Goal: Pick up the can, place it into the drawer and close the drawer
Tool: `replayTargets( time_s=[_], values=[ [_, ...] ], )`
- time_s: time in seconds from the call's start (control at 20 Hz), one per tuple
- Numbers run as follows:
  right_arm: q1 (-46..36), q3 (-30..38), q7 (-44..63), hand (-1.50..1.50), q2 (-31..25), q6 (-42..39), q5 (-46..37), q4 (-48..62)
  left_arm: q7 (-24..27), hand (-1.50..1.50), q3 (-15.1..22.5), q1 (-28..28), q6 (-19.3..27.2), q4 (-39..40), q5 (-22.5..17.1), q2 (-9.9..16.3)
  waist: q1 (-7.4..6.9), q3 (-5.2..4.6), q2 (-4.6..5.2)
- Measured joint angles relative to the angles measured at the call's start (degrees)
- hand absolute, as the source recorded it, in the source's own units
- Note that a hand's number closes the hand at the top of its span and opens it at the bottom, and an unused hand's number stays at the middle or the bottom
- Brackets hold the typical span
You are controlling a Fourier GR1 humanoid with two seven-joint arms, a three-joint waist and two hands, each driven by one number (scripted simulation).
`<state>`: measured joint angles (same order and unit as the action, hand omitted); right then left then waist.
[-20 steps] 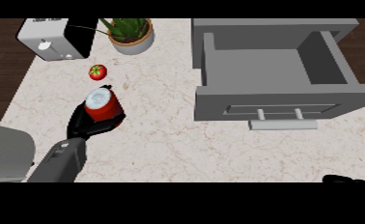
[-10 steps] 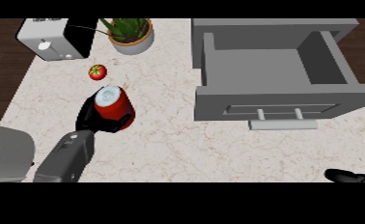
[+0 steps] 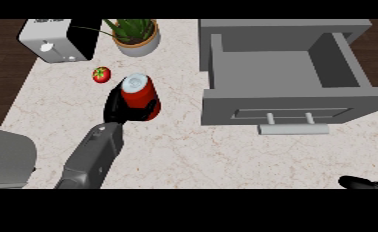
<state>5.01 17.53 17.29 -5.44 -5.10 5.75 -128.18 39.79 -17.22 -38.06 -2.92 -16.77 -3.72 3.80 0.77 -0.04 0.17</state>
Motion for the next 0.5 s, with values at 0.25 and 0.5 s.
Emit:
replayTargets(
  time_s=[0.25, 0.5],
  values=[
    [0.4, -0.1, -0.9, -1.5, 0.4, 0.1, -1.0, -0.1, -4.9, 1.5, 1.3, -2.4, 1.2, -4.4, -0.6, -1.6, -0.34, 0.01, -0.17],
    [0.7, 1.1, 0.2, -1.5, -0.1, 0.2, -0.3, -1.4, -12.0, 1.5, 4.8, -4.5, 4.0, -12.2, 0.1, -2.8, -0.85, 0.06, -0.45]
  ],
)
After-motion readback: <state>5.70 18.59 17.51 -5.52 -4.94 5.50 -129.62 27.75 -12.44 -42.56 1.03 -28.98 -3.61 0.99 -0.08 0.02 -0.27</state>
